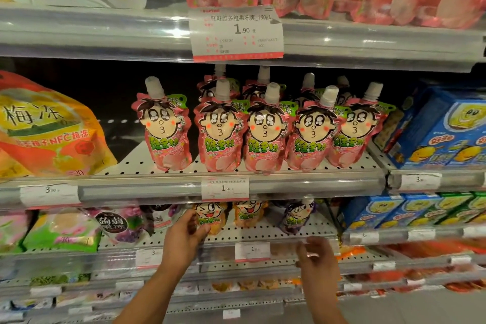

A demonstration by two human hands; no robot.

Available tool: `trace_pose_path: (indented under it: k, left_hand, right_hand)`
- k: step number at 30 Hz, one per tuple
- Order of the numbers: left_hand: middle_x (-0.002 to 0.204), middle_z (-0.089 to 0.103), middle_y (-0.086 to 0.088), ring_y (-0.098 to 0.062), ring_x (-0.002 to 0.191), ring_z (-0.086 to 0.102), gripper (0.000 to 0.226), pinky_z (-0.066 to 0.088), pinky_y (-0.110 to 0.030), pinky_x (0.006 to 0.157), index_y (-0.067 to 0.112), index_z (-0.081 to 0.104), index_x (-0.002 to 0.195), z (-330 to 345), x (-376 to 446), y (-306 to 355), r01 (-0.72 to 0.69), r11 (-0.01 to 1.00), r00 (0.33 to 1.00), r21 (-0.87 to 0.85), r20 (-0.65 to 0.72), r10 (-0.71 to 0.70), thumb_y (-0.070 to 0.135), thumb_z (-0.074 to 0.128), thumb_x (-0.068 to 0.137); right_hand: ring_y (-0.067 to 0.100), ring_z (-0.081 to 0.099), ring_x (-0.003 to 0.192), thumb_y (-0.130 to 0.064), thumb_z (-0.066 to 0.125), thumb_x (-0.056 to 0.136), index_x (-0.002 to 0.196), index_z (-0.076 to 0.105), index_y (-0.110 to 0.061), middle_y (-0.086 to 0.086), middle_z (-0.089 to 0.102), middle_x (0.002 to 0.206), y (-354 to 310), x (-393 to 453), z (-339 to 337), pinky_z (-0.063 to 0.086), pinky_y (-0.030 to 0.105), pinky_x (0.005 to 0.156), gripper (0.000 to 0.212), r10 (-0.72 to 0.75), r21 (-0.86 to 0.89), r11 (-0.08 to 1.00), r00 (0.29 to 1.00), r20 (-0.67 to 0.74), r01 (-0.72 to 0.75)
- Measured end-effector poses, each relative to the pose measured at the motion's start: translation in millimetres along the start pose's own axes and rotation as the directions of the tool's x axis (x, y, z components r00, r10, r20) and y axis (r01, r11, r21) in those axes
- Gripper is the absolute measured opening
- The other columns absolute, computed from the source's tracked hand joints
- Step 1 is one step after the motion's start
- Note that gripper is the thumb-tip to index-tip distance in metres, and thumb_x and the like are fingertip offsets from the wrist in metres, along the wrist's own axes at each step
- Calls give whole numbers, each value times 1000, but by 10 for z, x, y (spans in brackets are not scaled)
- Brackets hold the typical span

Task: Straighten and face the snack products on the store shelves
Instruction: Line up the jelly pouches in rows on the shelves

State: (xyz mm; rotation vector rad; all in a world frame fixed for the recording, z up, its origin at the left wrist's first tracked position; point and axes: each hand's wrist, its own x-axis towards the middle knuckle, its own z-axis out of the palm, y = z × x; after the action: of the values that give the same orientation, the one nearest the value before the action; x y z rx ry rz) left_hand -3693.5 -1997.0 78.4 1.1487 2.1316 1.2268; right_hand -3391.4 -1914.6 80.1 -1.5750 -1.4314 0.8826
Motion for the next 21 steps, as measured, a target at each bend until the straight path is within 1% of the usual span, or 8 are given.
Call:
trace_pose_path:
  k: [3,6,8,10,12,15,18,21]
  left_hand:
    - [85,70,5,-12,87,67,22,56,-34,75,28,59,98,11,-60,62,-10,1000,999,4,-35,10,25,79,88]
    - [89,69,15,-3,89,65,23,50,-27,73,26,61,104,35,-107,139,-13,1000,997,-13,-77,12,21,78,89]
    - [88,70,14,-4,87,66,23,52,-28,74,24,63,107,38,-103,162,-8,1000,997,-7,-72,8,23,78,89]
    - [85,71,11,-7,83,67,23,55,-32,73,26,63,107,20,-74,140,-9,1000,998,19,-63,10,25,78,89]
    - [84,70,9,-9,82,67,25,57,-35,72,27,63,108,3,-46,135,-10,999,999,50,-50,13,26,78,89]
    - [90,71,8,-10,86,68,30,59,-39,78,23,64,113,-21,-16,161,4,999,1000,52,-14,-3,26,79,87]
    - [97,72,10,-9,92,67,38,59,-40,84,19,63,122,-21,16,118,27,998,1000,50,7,-27,27,78,88]
    - [103,70,10,-7,97,66,46,57,-34,88,14,60,130,-25,-31,179,42,999,999,35,11,-42,22,77,89]
  right_hand:
    - [21,70,86,-45,81,81,122,54,-30,-8,68,109,62,235,-147,58,45,80,51,5,-89,996,1000,3,-5]
    - [23,74,82,-56,81,75,135,51,-29,-13,66,110,-8,424,-106,60,41,74,71,-77,-107,990,989,129,91]
    - [22,74,81,-51,81,74,126,57,-31,-12,71,101,-80,498,-25,58,35,70,60,-112,-74,989,979,171,127]
    - [22,70,82,-35,83,80,111,62,-29,-11,70,90,-199,512,28,49,26,65,38,-127,-83,986,977,170,143]
    - [16,63,80,-27,82,83,100,60,-29,-12,65,84,-278,512,49,41,18,61,27,-145,-96,982,976,163,162]
    - [0,55,71,-25,82,84,96,59,-27,-20,61,79,-331,528,80,36,7,55,25,-178,-113,974,969,171,199]
    - [-8,53,70,-22,82,84,97,61,-22,-22,59,79,-312,552,102,40,4,57,25,-201,-121,967,965,168,222]
    - [6,63,79,-24,82,84,107,64,-17,-11,66,88,-266,562,91,38,7,61,31,-196,-143,964,963,185,224]
